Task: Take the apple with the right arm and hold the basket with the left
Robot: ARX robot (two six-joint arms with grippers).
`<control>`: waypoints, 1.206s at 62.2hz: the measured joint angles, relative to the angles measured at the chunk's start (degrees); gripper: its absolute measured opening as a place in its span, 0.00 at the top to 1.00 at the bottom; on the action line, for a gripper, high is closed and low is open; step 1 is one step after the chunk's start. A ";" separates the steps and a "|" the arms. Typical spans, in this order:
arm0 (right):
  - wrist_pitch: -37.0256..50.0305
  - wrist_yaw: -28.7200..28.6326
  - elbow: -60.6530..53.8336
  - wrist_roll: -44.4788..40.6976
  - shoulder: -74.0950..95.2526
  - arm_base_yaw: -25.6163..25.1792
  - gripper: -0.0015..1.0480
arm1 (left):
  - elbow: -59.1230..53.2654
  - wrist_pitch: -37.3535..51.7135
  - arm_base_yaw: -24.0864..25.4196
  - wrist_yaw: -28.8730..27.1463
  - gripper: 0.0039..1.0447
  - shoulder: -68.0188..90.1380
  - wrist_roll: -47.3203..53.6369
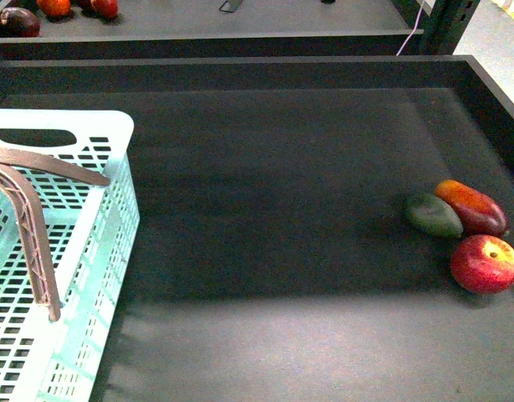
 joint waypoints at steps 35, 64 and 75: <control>0.00 0.00 0.00 0.00 0.00 0.00 0.08 | 0.00 0.00 0.00 0.00 0.06 0.00 0.00; -0.02 0.00 0.00 0.00 -0.02 0.00 0.08 | 15.61 -4.81 9.25 4.52 0.06 40.06 -39.52; -0.02 -0.02 0.00 0.00 -0.02 0.00 0.08 | 17.77 6.25 10.25 5.79 0.06 56.02 -51.34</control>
